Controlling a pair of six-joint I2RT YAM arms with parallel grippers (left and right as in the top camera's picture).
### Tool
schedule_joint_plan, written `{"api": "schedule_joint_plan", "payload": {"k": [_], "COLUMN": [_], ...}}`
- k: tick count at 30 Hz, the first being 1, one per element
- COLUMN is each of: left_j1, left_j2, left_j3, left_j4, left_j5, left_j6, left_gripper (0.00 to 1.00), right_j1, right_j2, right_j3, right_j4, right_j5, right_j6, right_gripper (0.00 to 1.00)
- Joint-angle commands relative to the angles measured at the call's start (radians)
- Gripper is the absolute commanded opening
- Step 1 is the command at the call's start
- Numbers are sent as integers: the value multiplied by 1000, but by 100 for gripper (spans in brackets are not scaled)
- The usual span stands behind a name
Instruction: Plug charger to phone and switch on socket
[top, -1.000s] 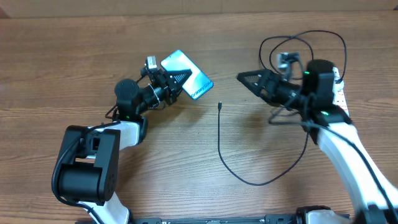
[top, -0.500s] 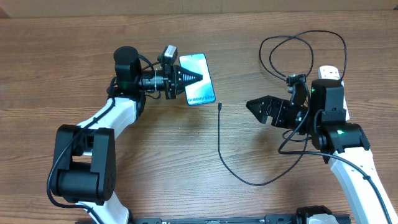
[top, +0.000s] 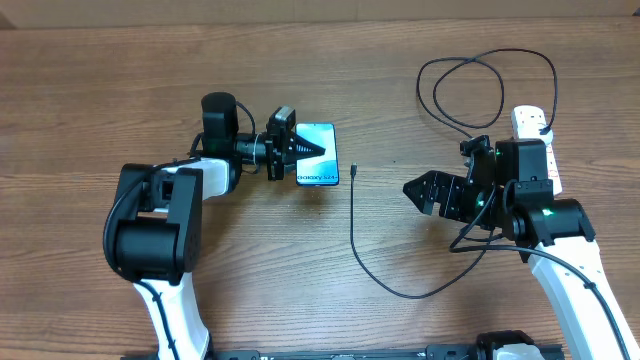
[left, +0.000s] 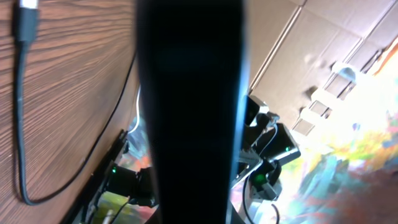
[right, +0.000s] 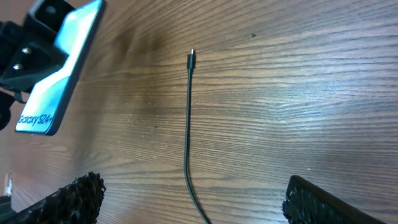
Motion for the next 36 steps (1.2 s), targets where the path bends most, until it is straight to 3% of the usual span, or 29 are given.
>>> {"api": "schedule_joint_plan", "payload": {"k": [1,8,36], "left_j1": [-7,6,7], "left_j2": [27,29,29], "left_j3": [24,24,24], "left_j4": [5,5,14], "left_j5": [41,30,7], "left_j6": [-79,-200,-261], "left_gripper": [4,4,5], "right_j1": [5,5,5], "right_j2": [-8,-8,-7], "right_j3": [4,4,4], "right_j4": [-5,-5,-10], "right_j5": [22,21,29], "right_j6": [-27,-26,-26], "right_gripper": [92,92,92]}}
